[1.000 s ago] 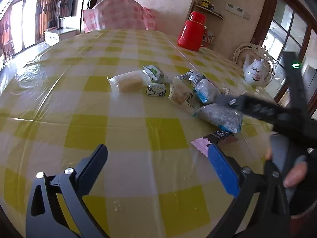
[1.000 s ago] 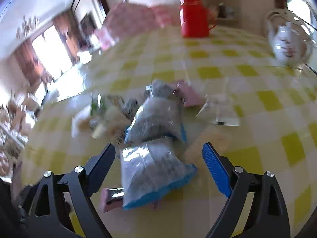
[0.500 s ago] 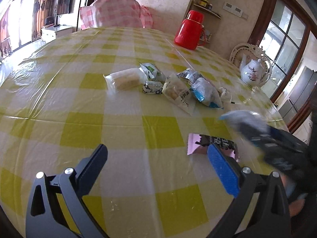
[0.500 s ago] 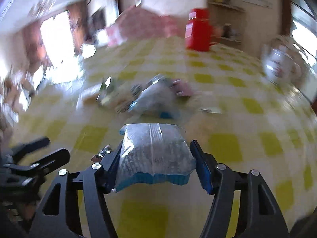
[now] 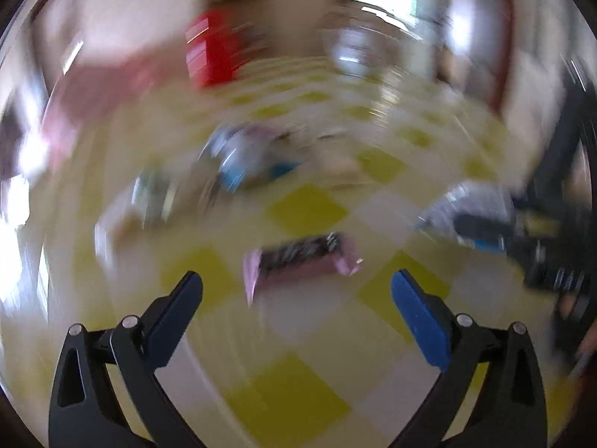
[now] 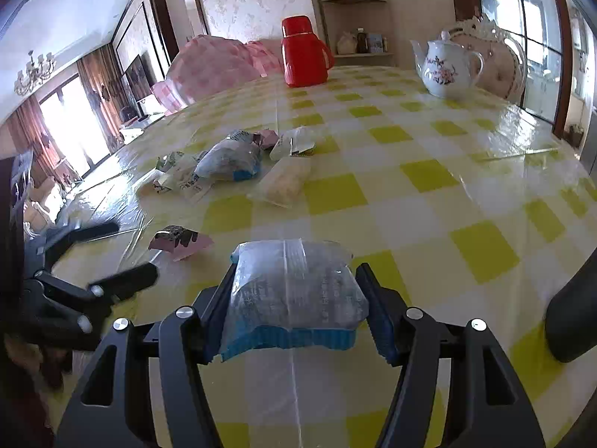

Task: Organize snacks
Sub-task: 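Grasp the pink chocolate bar with the left gripper while the right holds the blue-trimmed bag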

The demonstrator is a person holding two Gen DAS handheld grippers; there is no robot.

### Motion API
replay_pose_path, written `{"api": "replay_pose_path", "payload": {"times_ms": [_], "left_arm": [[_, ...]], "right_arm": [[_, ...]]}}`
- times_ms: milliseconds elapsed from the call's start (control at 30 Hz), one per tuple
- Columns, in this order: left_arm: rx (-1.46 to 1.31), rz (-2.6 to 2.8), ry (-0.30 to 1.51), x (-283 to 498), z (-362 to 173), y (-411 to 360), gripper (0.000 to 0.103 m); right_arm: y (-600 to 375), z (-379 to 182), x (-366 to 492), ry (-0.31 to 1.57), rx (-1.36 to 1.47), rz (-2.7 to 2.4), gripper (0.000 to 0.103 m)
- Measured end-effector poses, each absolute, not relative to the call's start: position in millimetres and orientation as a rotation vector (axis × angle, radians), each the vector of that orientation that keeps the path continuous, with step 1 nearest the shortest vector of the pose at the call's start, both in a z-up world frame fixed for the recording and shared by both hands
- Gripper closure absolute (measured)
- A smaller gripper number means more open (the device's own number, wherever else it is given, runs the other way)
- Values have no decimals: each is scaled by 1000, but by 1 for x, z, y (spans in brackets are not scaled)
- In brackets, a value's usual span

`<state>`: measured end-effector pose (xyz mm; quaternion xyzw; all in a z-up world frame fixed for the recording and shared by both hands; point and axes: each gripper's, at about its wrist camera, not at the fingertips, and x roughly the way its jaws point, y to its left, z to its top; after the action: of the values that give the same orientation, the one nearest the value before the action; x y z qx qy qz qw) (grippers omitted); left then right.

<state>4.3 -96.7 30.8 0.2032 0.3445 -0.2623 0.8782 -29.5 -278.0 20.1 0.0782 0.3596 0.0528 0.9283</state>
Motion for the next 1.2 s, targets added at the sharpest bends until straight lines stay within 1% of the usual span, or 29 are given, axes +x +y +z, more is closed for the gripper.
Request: {"api": "replay_pose_path", "payload": {"times_ms": [67, 100, 200, 233, 267, 300, 333, 367, 533, 567, 600, 633, 800, 867, 900, 933, 967, 1000, 1067, 1200], "left_arm": [[566, -656, 678, 6, 28, -109, 2], [595, -701, 686, 9, 25, -111, 2], [671, -786, 757, 23, 10, -118, 2], [681, -805, 792, 28, 4, -118, 4], [649, -834, 813, 32, 2, -115, 9], [596, -857, 847, 38, 1, -111, 25], [547, -863, 876, 42, 1, -108, 32], [487, -874, 907, 46, 1, -107, 44], [441, -769, 909, 41, 1, -113, 44], [444, -747, 900, 39, 1, -117, 37], [450, -731, 890, 38, 1, -121, 27], [458, -715, 874, 36, -1, -124, 25], [375, -704, 891, 38, 1, -119, 26], [383, -714, 889, 33, 2, -114, 26], [390, -718, 887, 30, 2, -113, 28], [390, -723, 883, 27, 3, -111, 32], [386, -724, 874, 25, 3, -111, 44], [380, -721, 863, 23, 4, -109, 60], [354, -707, 863, 25, 5, -107, 81], [269, -675, 878, 22, 7, -102, 83]], "right_arm": [[-281, 19, -28, 742, 179, 110, 41], [-282, 18, -27, 744, 188, 113, 41], [-282, 18, -26, 749, 196, 113, 41], [-283, 18, -25, 751, 199, 115, 41], [-283, 17, -25, 752, 202, 116, 41], [-283, 17, -25, 752, 207, 118, 41], [-284, 17, -25, 752, 212, 120, 41], [-285, 17, -25, 752, 215, 122, 41], [-284, 18, -25, 752, 214, 125, 40], [-285, 18, -25, 752, 215, 125, 40], [-284, 17, -25, 754, 215, 125, 40], [-284, 17, -25, 755, 215, 126, 40], [-283, 17, -24, 768, 214, 130, 39], [-282, 15, -22, 780, 211, 129, 38], [-282, 15, -21, 787, 208, 130, 37], [-280, 13, -19, 802, 201, 133, 37], [-278, 12, -17, 812, 194, 133, 37], [-276, 11, -15, 824, 183, 133, 37], [-272, 8, -12, 849, 169, 144, 37], [-271, 7, -13, 842, 166, 155, 45]]}}
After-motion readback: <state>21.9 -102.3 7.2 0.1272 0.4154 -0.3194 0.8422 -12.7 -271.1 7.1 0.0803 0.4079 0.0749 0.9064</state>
